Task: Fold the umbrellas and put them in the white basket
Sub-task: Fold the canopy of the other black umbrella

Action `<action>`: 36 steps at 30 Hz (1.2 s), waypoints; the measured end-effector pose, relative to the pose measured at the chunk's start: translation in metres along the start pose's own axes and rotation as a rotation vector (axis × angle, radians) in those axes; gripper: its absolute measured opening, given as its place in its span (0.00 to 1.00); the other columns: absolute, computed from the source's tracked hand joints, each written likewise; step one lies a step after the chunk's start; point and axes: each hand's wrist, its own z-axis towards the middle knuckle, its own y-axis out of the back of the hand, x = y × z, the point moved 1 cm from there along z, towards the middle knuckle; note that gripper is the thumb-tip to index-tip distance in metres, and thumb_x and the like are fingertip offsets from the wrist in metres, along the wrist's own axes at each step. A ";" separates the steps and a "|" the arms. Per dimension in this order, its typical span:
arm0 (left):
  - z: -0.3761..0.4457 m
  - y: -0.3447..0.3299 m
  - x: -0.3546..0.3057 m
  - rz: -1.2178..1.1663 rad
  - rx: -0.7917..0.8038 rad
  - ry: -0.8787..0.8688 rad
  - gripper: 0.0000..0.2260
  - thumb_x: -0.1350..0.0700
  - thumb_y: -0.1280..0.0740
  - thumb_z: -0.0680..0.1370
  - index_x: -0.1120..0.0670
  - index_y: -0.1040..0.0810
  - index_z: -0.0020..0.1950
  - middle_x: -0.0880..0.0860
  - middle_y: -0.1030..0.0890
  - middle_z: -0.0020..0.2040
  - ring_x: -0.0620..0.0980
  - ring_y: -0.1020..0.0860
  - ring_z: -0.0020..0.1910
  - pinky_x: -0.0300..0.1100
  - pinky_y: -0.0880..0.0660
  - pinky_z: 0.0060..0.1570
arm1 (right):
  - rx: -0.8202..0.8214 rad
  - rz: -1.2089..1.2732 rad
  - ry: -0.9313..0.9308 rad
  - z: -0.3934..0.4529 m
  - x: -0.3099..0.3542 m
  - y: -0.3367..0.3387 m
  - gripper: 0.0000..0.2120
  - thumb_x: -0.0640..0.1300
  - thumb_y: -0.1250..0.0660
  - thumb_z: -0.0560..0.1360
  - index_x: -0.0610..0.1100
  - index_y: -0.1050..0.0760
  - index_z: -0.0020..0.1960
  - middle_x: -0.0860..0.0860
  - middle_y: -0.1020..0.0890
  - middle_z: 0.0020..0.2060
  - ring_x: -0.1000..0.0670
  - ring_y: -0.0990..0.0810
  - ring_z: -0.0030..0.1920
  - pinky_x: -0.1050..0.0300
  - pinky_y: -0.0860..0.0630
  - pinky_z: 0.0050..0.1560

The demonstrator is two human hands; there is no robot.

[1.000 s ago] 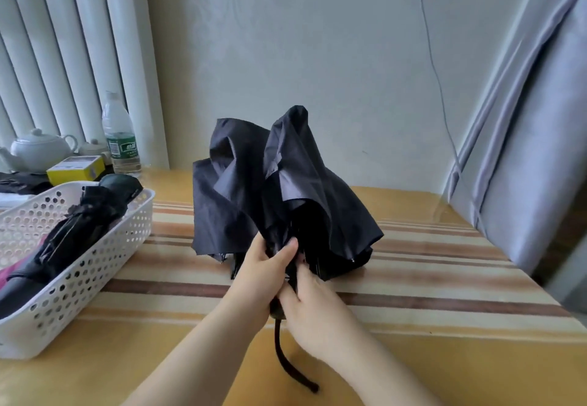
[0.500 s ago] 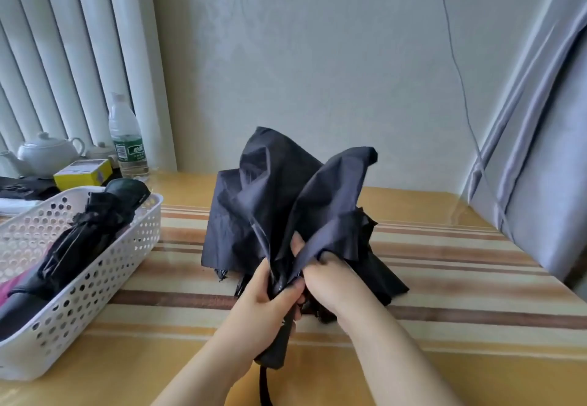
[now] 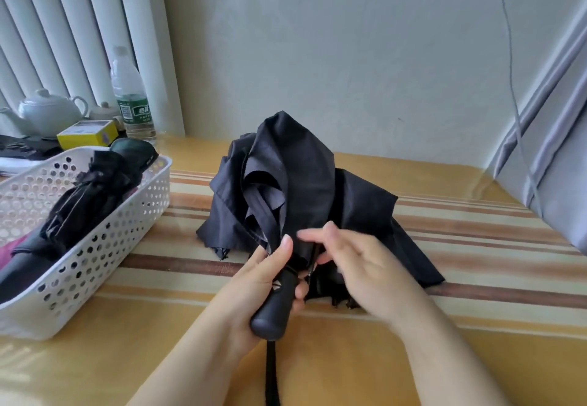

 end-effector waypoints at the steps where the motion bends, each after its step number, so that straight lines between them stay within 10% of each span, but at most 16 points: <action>1: -0.001 -0.001 0.002 -0.050 0.009 0.007 0.21 0.50 0.28 0.70 0.58 0.26 0.58 0.58 0.25 0.40 0.50 0.29 0.28 0.40 0.30 0.26 | -0.162 0.033 -0.021 0.001 -0.003 0.003 0.21 0.66 0.50 0.75 0.61 0.21 0.52 0.66 0.18 0.45 0.67 0.22 0.48 0.70 0.30 0.47; 3: -0.004 -0.003 0.004 -0.052 0.022 0.002 0.19 0.53 0.26 0.69 0.57 0.27 0.56 0.58 0.25 0.39 0.51 0.29 0.28 0.41 0.30 0.25 | -0.398 0.050 -0.120 0.004 -0.009 0.004 0.18 0.65 0.45 0.75 0.56 0.24 0.51 0.59 0.17 0.44 0.62 0.20 0.43 0.63 0.28 0.43; 8: -0.011 -0.018 0.012 0.255 0.047 -0.004 0.15 0.49 0.32 0.71 0.57 0.29 0.51 0.59 0.24 0.32 0.52 0.27 0.28 0.41 0.28 0.29 | -0.251 0.007 -0.306 0.009 -0.024 -0.008 0.35 0.76 0.40 0.63 0.50 0.26 0.57 0.55 0.17 0.46 0.54 0.18 0.46 0.54 0.21 0.46; 12: -0.014 -0.027 0.022 0.571 0.124 0.004 0.15 0.44 0.37 0.75 0.54 0.32 0.52 0.54 0.22 0.30 0.50 0.25 0.29 0.41 0.28 0.36 | -0.265 0.396 -0.179 0.010 -0.023 -0.005 0.08 0.46 0.28 0.72 0.49 0.19 0.52 0.55 0.14 0.42 0.56 0.16 0.44 0.60 0.20 0.41; 14: -0.015 -0.027 0.025 0.689 0.087 -0.015 0.09 0.45 0.38 0.78 0.48 0.33 0.53 0.47 0.20 0.30 0.46 0.22 0.31 0.38 0.26 0.37 | -0.257 0.554 -0.133 0.011 -0.024 -0.005 0.11 0.39 0.27 0.71 0.46 0.19 0.53 0.53 0.14 0.44 0.54 0.15 0.46 0.61 0.20 0.40; 19: -0.023 -0.028 0.015 1.172 -0.242 -0.551 0.16 0.35 0.34 0.72 0.43 0.34 0.49 0.41 0.21 0.38 0.41 0.22 0.37 0.38 0.25 0.34 | -0.434 0.635 -0.148 0.016 -0.034 0.002 0.19 0.40 0.25 0.69 0.46 0.21 0.59 0.53 0.14 0.48 0.53 0.16 0.49 0.56 0.19 0.44; 22: -0.016 -0.015 0.009 1.037 -0.530 -0.752 0.13 0.41 0.32 0.73 0.47 0.30 0.47 0.44 0.23 0.42 0.42 0.24 0.43 0.43 0.26 0.42 | -0.513 0.724 -0.183 0.017 -0.039 0.013 0.18 0.39 0.26 0.70 0.46 0.21 0.59 0.51 0.14 0.48 0.50 0.16 0.50 0.49 0.19 0.50; 25: -0.003 -0.005 0.012 0.904 -0.455 -0.482 0.16 0.45 0.35 0.75 0.46 0.31 0.61 0.43 0.27 0.55 0.43 0.27 0.57 0.41 0.31 0.54 | -0.496 0.780 -0.226 0.018 -0.040 0.012 0.14 0.40 0.27 0.72 0.46 0.21 0.57 0.49 0.14 0.47 0.47 0.15 0.49 0.46 0.20 0.53; 30: -0.008 -0.015 0.014 0.765 -0.272 -0.379 0.07 0.43 0.39 0.76 0.36 0.30 0.54 0.37 0.21 0.53 0.32 0.23 0.49 0.30 0.29 0.47 | -0.468 0.766 -0.246 0.020 -0.042 -0.004 0.20 0.43 0.24 0.69 0.46 0.22 0.61 0.50 0.15 0.51 0.48 0.16 0.53 0.45 0.21 0.57; 36: -0.009 -0.018 0.009 0.553 -0.372 -0.367 0.23 0.48 0.34 0.76 0.38 0.41 0.67 0.37 0.27 0.57 0.42 0.18 0.44 0.33 0.26 0.46 | -0.494 0.749 -0.213 0.022 -0.045 -0.006 0.21 0.39 0.25 0.70 0.46 0.23 0.62 0.50 0.16 0.54 0.49 0.17 0.54 0.47 0.21 0.57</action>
